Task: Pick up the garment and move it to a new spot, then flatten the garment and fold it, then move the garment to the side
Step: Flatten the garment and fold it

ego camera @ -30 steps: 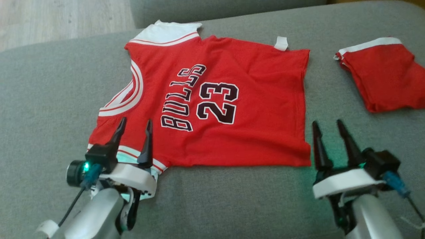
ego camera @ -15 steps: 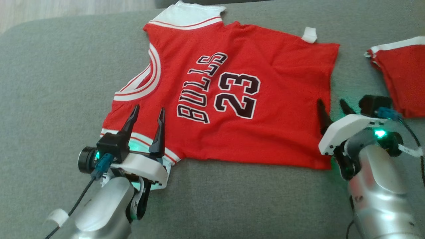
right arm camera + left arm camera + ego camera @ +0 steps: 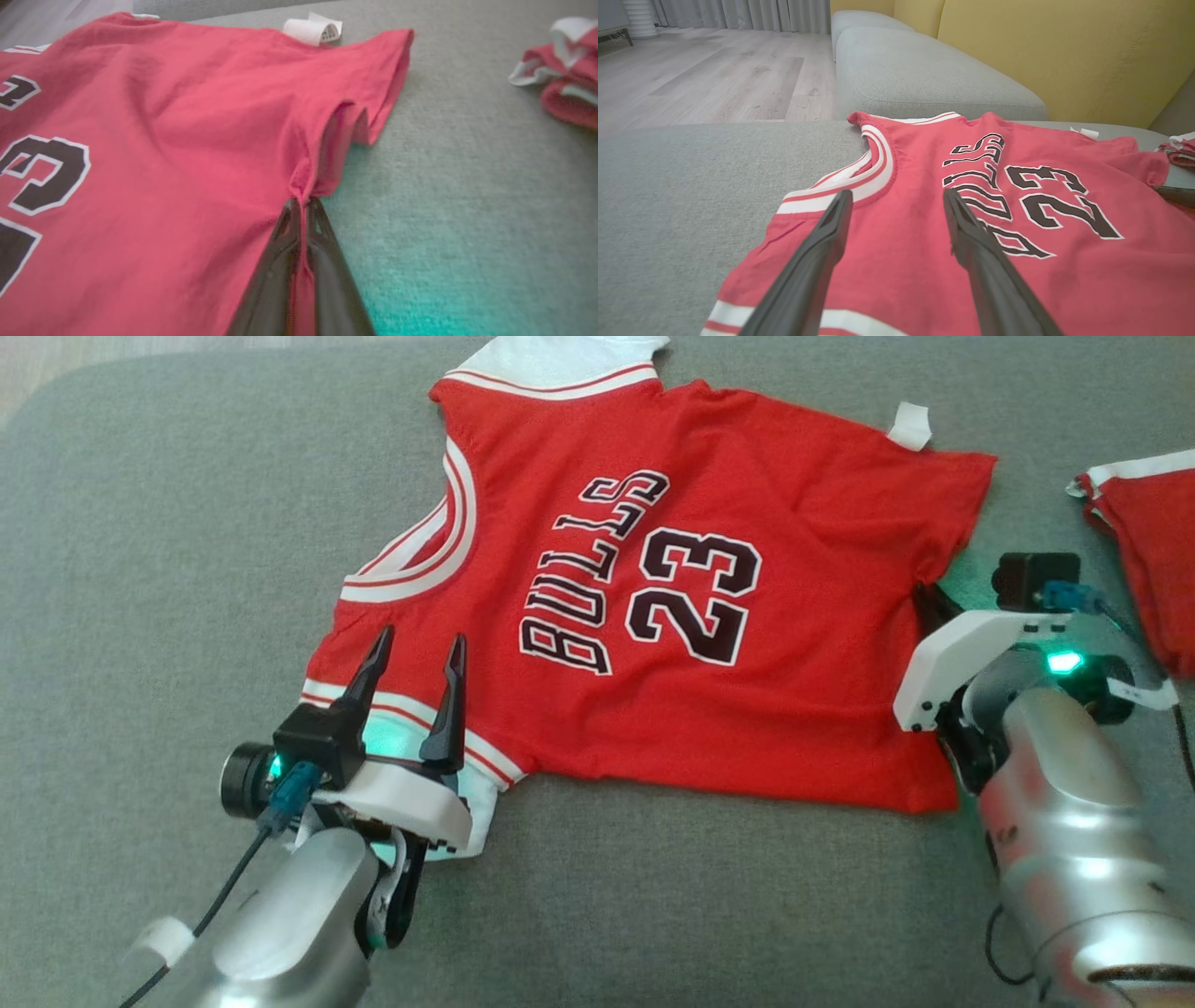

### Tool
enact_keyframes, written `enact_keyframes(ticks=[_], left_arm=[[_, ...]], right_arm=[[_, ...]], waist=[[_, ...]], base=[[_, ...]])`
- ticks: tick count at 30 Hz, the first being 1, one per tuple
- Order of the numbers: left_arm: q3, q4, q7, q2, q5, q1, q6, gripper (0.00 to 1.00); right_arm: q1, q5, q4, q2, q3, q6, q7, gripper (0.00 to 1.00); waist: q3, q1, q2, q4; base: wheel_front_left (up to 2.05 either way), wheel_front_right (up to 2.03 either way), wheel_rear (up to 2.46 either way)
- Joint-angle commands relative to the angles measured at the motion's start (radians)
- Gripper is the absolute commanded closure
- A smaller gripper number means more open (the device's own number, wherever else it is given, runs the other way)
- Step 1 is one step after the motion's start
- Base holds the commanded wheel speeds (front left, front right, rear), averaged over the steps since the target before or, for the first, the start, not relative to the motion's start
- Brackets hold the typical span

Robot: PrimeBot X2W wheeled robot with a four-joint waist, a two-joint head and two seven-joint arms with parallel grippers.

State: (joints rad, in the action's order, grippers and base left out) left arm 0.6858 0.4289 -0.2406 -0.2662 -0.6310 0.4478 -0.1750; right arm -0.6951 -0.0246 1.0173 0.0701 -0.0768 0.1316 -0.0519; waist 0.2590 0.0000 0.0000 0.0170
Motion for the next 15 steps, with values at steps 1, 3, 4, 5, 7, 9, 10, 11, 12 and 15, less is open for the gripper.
enact_keyframes(ticks=[1, 3, 4, 5, 7, 9, 10, 11, 12, 15], left_arm=[[-0.028, -0.027, -0.014, -0.015, 0.007, 0.053, -0.001, 0.00], [-0.027, -0.031, -0.014, -0.010, 0.006, 0.058, 0.000, 0.00], [-0.026, -0.033, -0.014, -0.008, 0.006, 0.061, 0.001, 0.00], [-0.026, -0.033, -0.014, -0.008, 0.006, 0.061, 0.001, 0.00], [-0.025, -0.035, -0.014, -0.002, 0.007, 0.069, 0.003, 0.00], [-0.022, -0.037, -0.015, 0.005, 0.009, 0.080, 0.005, 0.00], [-0.021, -0.038, -0.015, 0.009, 0.011, 0.085, 0.007, 0.00], [-0.021, -0.039, -0.016, 0.013, 0.012, 0.091, 0.007, 0.00], [-0.021, -0.039, -0.016, 0.017, 0.014, 0.096, 0.009, 0.00], [-0.020, -0.039, -0.017, 0.031, 0.019, 0.112, 0.014, 0.00]], right_arm=[[-0.025, 0.029, 0.003, -0.007, 0.007, -0.001, 0.009, 1.00], [-0.061, 0.055, 0.001, 0.007, -0.002, -0.001, 0.029, 1.00], [-0.081, 0.065, 0.001, 0.017, -0.007, -0.001, 0.036, 1.00], [-0.081, 0.065, 0.001, 0.017, -0.007, -0.001, 0.036, 1.00], [-0.122, 0.092, 0.002, 0.044, -0.007, -0.001, 0.048, 1.00], [-0.164, 0.113, 0.006, 0.072, -0.002, -0.001, 0.057, 1.00], [-0.187, 0.125, 0.009, 0.089, 0.001, -0.001, 0.059, 1.00], [-0.209, 0.135, 0.013, 0.104, 0.005, -0.001, 0.062, 1.00], [-0.232, 0.143, 0.017, 0.119, 0.006, -0.001, 0.064, 1.00], [-0.294, 0.170, 0.033, 0.162, 0.014, -0.001, 0.077, 1.00]], waist=[[0.007, 0.0000, 0.0000, 0.009], [0.016, 0.0000, 0.0000, 0.021], [0.021, 0.0000, 0.0000, 0.028], [0.021, 0.0000, 0.0000, 0.028], [0.032, 0.0000, 0.0000, 0.044], [0.045, 0.0000, 0.0000, 0.062], [0.052, 0.0000, 0.0000, 0.072], [0.058, 0.0000, 0.0000, 0.080], [0.065, 0.0000, 0.0000, 0.090], [0.082, 0.0000, 0.0000, 0.116]], base=[[0.00, 0.00, 0.00], [0.00, 0.00, 0.00], [0.00, 0.00, 0.00], [0.00, 0.00, 0.00], [0.00, 0.00, 0.00], [0.00, 0.00, 0.00], [0.00, 0.00, 0.00], [0.00, 0.00, 0.00], [0.00, 0.00, 0.00], [0.00, 0.00, 0.00]])
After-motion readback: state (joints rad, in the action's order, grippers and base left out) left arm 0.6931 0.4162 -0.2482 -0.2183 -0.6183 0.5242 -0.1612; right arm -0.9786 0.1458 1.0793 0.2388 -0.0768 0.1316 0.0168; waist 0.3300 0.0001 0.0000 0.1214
